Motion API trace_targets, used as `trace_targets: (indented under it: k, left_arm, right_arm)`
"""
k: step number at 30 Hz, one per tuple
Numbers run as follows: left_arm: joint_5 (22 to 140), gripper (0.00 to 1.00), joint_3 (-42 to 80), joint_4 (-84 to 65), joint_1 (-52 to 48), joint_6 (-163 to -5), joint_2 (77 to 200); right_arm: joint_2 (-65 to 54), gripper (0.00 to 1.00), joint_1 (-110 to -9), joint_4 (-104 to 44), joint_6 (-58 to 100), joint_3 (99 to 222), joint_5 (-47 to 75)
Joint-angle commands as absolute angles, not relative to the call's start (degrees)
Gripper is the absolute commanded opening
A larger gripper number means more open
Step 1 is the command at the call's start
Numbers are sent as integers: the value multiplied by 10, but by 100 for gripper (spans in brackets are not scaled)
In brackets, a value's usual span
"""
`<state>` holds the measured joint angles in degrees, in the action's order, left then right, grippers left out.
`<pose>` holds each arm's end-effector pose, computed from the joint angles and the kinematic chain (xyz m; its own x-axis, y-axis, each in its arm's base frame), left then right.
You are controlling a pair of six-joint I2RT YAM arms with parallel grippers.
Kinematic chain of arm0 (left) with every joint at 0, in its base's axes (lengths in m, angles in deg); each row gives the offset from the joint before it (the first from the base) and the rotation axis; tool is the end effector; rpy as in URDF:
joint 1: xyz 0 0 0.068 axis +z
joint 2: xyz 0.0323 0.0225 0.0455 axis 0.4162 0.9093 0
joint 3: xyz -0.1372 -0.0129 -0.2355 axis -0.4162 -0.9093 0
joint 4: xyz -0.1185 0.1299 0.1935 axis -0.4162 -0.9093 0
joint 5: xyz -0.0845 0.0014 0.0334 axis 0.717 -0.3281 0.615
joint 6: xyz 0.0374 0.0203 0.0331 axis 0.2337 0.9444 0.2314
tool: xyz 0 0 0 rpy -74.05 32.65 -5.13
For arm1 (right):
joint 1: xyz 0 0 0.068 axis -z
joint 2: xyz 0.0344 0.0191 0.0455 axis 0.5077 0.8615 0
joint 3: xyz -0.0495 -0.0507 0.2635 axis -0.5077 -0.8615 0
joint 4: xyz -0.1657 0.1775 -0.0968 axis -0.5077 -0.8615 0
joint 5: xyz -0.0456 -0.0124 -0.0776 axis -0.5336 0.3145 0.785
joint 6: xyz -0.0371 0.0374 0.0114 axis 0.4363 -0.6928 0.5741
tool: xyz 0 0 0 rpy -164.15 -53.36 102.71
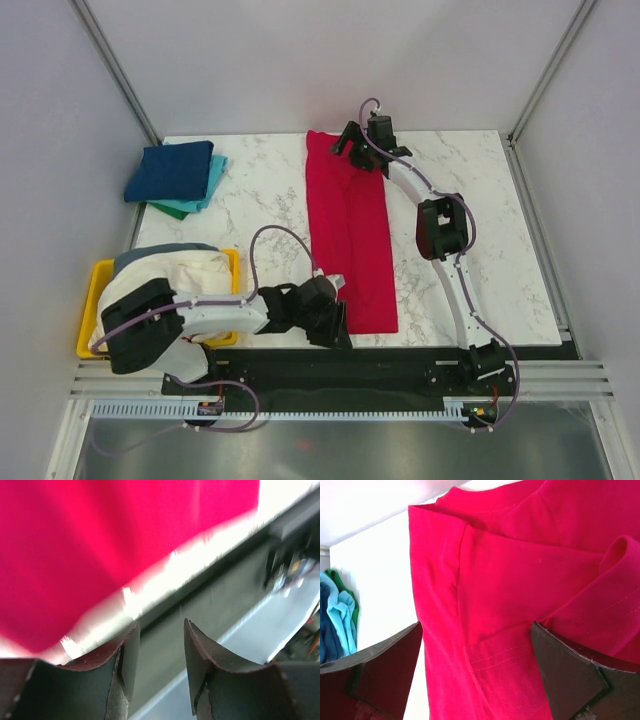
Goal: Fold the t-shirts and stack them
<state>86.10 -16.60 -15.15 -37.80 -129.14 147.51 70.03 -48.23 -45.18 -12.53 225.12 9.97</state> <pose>0.1183 -0.2436 0.1497 -0.9732 0.1141 -0.1995 0.2154 0.7557 -0.6185 0.5751 0.1917 0.1518 -0.6852 0.4480 -0.5743 -0.0288 0.7712 0.6359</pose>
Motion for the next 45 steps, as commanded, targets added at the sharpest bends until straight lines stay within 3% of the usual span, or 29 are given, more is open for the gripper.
trace_targets:
  k: [1,6,11,15,19,21,26,34,41,45]
  left_arm:
    - [821,48,-157,-273,-431,-1335,1382]
    - [756,50,-109,-411,-461,-1322,1308]
    - [685,50,-72,-452,-461,-1273,1273]
    - [667,51,-35,-470,-459,-1238,1276]
    - [628,51,-5,-491,-458,-1215,1269]
    - [594,51,-8,-495,-455,-1205,1261]
    - [563,50,-55,-497,-424,-1216,1238]
    - [609,61,-130,-406,-370,-1182,1216]
    - [655,60,-194,-308,-347,-1201,1238]
    - [673,65,-235,-250,-346,-1224,1246]
  right_arm:
    - [746,98,-466,-479,-113,2253,118]
    - [730,98,-463,-451,-107,2240,97]
    - [659,98,-463,-414,-111,2186,69]
    - [523,98,-469,-344,-78,2123,37]
    - [434,98,-465,-402,-32,2143,70]
    - [338,98,-464,-408,3,2059,108]
    - [107,98,-464,-424,17,1690,249]
    - [-246,95,-487,-511,-113,1261,198]
    - [-386,87,-567,-545,-188,1105,172]
    - [-426,80,-601,-524,-225,1028,159]
